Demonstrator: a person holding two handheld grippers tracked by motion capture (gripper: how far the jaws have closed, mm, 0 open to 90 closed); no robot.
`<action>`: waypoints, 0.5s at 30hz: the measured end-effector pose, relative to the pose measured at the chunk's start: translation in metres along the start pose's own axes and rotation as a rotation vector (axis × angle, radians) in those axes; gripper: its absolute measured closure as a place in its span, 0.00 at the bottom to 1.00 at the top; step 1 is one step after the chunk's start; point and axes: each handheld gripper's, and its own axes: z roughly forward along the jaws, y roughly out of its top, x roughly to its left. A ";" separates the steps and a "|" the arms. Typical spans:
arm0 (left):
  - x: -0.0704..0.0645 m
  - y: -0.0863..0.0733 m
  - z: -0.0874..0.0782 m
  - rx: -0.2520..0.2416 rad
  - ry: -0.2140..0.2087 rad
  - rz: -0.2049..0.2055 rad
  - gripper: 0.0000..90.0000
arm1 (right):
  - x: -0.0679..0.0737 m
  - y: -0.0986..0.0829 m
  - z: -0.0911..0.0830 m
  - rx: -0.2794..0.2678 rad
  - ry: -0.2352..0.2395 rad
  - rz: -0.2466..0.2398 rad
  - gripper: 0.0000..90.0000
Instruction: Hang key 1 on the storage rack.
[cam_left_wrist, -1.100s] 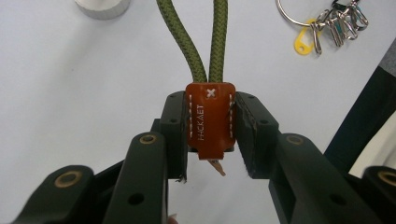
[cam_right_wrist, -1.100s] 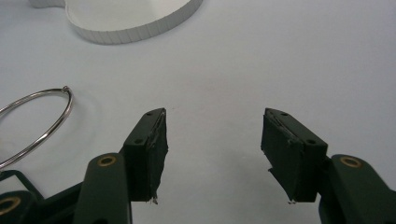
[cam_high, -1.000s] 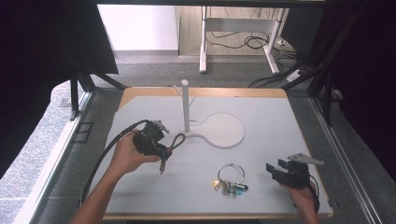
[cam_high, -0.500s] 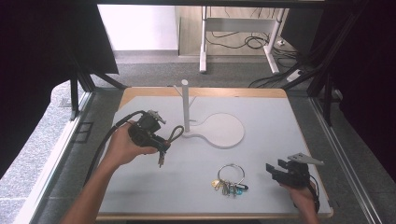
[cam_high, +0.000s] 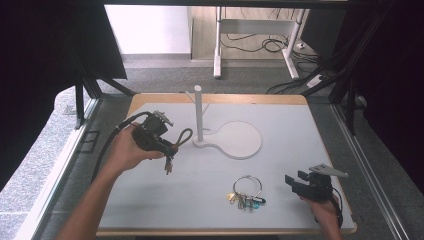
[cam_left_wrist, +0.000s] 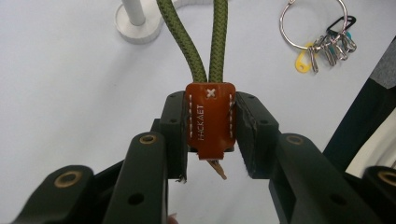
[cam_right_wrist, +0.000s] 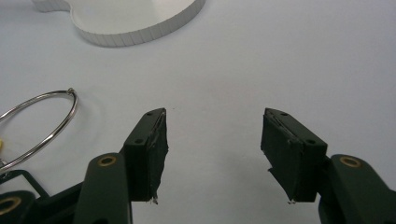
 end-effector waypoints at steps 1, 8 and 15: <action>0.001 0.000 -0.001 -0.001 0.002 0.000 0.74 | 0.000 0.000 0.000 0.001 -0.003 -0.002 0.46; 0.004 0.003 -0.010 -0.017 -0.005 -0.010 0.74 | 0.000 -0.001 0.000 0.005 -0.009 0.002 0.46; 0.009 0.002 -0.013 -0.020 -0.004 -0.020 0.74 | -0.001 -0.001 0.000 0.005 -0.008 0.005 0.46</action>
